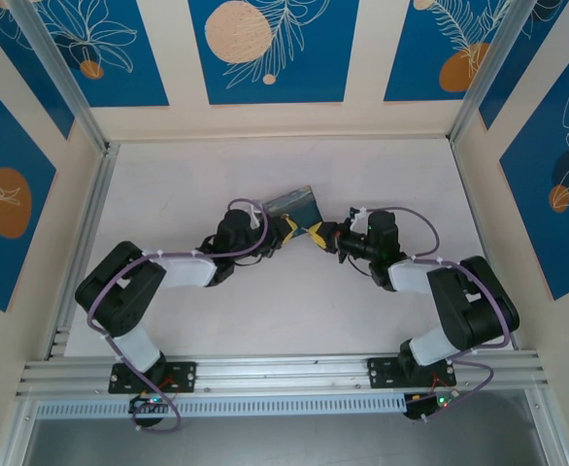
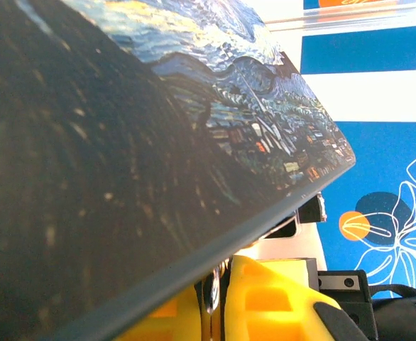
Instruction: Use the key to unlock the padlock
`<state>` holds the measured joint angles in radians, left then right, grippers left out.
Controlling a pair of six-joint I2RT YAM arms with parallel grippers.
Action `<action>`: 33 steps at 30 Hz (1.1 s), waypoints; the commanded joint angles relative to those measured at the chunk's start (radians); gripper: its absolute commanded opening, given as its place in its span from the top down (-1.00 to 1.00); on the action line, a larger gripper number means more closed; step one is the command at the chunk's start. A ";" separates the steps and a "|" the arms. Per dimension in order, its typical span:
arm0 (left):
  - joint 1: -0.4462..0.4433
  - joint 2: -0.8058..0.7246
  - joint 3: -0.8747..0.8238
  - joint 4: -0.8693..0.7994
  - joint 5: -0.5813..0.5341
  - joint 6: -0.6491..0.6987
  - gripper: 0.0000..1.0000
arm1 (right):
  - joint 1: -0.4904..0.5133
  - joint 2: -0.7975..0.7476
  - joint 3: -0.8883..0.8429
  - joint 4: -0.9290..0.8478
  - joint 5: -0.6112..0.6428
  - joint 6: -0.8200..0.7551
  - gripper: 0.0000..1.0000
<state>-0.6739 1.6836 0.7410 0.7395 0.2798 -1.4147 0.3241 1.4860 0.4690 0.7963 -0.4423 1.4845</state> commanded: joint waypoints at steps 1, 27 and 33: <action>0.009 -0.051 -0.011 0.052 -0.037 -0.021 1.00 | 0.020 -0.042 -0.016 -0.035 0.046 -0.049 1.00; 0.009 -0.084 -0.019 0.032 -0.050 -0.042 1.00 | 0.087 -0.001 -0.018 0.049 0.175 -0.101 1.00; 0.009 -0.086 -0.022 0.029 -0.050 -0.039 1.00 | 0.099 0.009 -0.004 0.051 0.177 -0.097 1.00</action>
<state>-0.6739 1.6444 0.7242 0.7170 0.2420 -1.4609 0.4137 1.4849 0.4385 0.8230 -0.2760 1.3811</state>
